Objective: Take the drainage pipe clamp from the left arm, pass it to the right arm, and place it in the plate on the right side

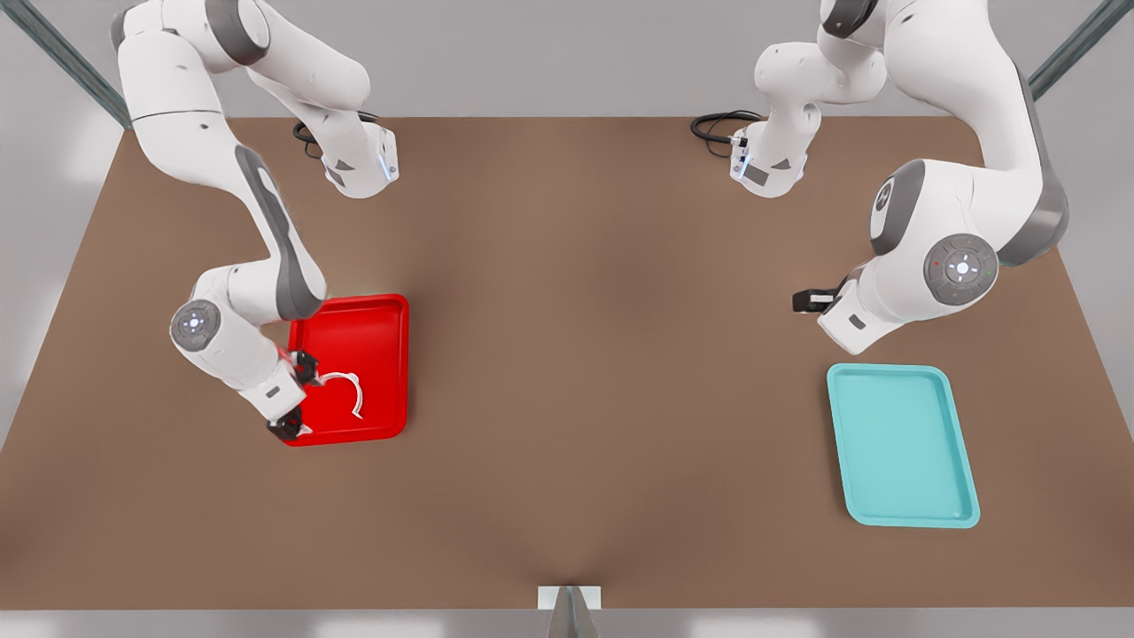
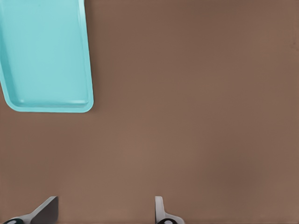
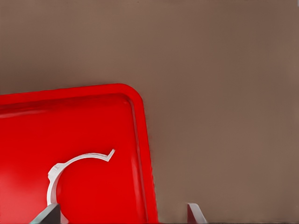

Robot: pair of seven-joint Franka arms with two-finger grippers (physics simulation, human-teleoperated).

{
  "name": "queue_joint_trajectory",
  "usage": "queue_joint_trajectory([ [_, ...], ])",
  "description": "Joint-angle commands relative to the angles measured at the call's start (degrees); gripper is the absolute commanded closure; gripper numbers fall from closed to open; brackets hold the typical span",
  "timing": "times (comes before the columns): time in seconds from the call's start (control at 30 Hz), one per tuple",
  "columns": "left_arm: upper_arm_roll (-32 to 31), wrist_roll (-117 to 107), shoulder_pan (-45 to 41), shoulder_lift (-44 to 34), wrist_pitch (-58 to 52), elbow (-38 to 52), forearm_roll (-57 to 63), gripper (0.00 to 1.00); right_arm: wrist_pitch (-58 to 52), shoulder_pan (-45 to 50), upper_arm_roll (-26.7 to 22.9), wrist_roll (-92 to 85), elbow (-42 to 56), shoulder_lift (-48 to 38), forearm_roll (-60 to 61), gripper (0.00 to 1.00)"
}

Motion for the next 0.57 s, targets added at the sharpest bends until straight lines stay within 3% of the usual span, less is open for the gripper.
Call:
queue_joint_trajectory([
  [0.0, -0.1, 4.04, 0.0, -0.17, -0.17, 0.02, 0.07, 0.0, -31.1, 2.4, 0.09, 66.97, 10.55, 1.67, 0.94, 0.0],
  [0.03, -0.1, 4.04, 0.0, -0.17, -0.17, 0.02, 0.07, 0.0, -37.1, 4.69, 0.0, 89.69, 15.06, 1.84, -1.52, 0.0],
  [0.07, -0.1, 4.04, 0.0, -0.17, -0.08, 0.02, 0.07, 0.0, -49.81, 9.69, 0.09, 104.27, 23.9, 1.84, -3.54, 0.0],
  [0.1, -0.1, 4.04, 0.0, -0.09, -0.08, 0.02, 0.07, 0.0, -59.95, 10.67, 0.09, 107.39, 31.93, 2.28, -3.28, 0.0],
  [0.13, -0.1, 4.04, 0.0, -0.09, -0.08, 0.02, 0.07, 0.0, -62.34, 12.34, -0.61, 107.48, 33.79, 0.7, -3.46, 0.0],
  [0.2, -0.1, 4.04, 0.0, 0.0, -0.08, 0.02, 0.07, 0.0, -58.91, 12.43, -2.11, 102.47, 31.24, -6.06, -2.67, 0.0],
  [0.27, -0.02, 4.04, 0.0, 0.09, -0.17, -0.06, 0.07, 0.0, -50.65, 12.87, -9.31, 97.63, 19.73, -14.59, 3.75, 0.0],
  [0.53, -0.02, 4.13, 0.0, 0.18, -0.35, -0.06, 0.07, 0.0, -47.92, 13.66, -12.13, 95.26, 14.54, -17.23, 4.02, 0.0],
])
